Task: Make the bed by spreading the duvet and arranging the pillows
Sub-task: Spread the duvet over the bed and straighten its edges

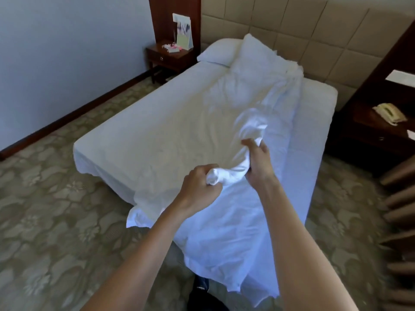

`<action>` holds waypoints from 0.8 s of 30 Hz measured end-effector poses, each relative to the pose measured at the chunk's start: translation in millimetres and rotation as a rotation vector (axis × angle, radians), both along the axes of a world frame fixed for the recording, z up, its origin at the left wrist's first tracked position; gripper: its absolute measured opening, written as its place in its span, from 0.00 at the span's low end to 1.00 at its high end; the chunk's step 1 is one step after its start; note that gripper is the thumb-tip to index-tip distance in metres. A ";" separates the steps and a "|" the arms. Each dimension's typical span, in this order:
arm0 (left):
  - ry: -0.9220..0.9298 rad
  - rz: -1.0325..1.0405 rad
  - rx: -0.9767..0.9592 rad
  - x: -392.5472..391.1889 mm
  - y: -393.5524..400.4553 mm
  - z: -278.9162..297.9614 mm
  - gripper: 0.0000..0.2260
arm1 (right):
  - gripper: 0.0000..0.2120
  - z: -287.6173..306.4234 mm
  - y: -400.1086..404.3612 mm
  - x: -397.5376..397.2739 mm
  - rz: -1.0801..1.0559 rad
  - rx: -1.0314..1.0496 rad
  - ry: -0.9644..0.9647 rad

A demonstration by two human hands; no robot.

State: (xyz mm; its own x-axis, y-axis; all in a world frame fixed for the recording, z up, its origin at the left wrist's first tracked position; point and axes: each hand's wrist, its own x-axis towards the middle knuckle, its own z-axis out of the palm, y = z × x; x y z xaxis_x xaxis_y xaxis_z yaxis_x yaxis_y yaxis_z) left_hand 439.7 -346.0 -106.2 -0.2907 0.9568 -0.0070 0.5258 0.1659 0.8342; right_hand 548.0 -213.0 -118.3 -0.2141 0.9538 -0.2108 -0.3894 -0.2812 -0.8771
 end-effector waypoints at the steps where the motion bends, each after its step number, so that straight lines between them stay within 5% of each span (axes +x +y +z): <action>1: -0.026 -0.032 0.033 10.6 -10.4 1.2 0.04 | 0.13 7.1 -13.2 12.6 -0.021 0.037 0.024; 4: 0.025 -0.107 0.033 37.1 -44.9 -26.9 0.03 | 0.14 -27.3 -56.1 50.0 -0.055 -0.024 0.002; 8: 0.228 -0.171 -0.313 66.3 -90.5 -101.3 0.03 | 0.11 -109.5 -112.6 96.8 0.026 -0.329 -0.410; 15: 0.002 -0.284 -0.470 95.1 -122.0 -131.0 0.10 | 0.03 -124.0 -132.6 123.9 0.191 -0.333 -0.763; 19: -0.247 -0.263 -0.454 93.0 -119.7 -125.1 0.08 | 0.03 -124.1 -125.5 119.0 0.209 -0.233 -0.836; 24: -0.319 -0.124 -0.473 86.0 -115.8 -135.8 0.07 | 0.04 -134.6 -109.0 99.1 0.342 -0.219 -0.842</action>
